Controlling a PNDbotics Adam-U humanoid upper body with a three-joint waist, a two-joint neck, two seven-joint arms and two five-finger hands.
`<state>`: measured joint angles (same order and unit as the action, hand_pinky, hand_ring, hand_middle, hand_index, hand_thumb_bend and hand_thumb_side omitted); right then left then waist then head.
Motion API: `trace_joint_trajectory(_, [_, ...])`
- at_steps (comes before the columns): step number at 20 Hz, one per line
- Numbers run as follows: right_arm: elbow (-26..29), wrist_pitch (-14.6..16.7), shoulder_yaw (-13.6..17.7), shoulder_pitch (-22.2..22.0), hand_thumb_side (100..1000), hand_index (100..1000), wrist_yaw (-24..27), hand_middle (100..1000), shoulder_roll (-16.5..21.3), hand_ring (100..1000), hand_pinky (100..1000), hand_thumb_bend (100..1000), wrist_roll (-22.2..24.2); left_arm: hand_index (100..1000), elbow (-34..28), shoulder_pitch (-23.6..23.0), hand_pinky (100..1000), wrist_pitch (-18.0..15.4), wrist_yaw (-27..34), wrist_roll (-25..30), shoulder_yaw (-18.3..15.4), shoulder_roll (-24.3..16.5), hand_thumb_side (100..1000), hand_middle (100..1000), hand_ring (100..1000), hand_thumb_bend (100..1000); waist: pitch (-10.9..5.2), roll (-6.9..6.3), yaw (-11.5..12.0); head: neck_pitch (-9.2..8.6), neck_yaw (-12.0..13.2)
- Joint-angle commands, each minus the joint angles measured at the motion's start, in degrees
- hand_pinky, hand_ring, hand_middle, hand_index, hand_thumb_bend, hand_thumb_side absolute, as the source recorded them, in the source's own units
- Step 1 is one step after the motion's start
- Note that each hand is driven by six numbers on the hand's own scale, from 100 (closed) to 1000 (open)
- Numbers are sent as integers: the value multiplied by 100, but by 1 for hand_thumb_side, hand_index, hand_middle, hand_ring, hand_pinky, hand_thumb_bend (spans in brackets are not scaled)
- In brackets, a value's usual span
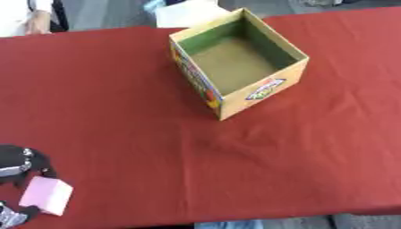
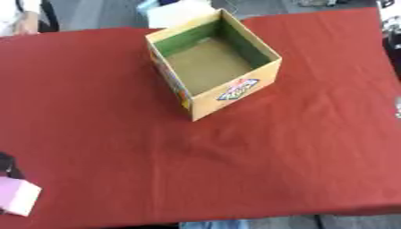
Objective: Pick up objects on the table and place them in the box.
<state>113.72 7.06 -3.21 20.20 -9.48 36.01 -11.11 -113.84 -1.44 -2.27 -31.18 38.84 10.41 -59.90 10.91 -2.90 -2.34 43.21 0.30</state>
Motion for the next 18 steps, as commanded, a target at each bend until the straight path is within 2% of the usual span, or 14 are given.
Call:
trace_joint_trajectory(1, [87, 0, 64, 59, 1000, 791, 23, 725, 79, 770, 852, 100, -14, 584, -76, 92, 310, 33, 63, -203, -112, -126, 201, 447, 438, 100, -67, 4, -3, 48, -30])
trace_joint_trajectory(9, [87, 5, 59, 66, 1000, 791, 16, 725, 105, 770, 852, 100, -4, 591, -76, 687, 308, -220, 605, -397, -366, -288, 171, 454, 443, 100, -99, -40, 3, 87, -30])
trace_joint_trajectory(18, [87, 33, -16, 190, 1000, 792, 60, 725, 102, 771, 852, 100, 75, 586, -76, 1906, 296, -432, 1124, -435, -443, -420, 135, 451, 440, 100, -116, -80, -171, 91, 172])
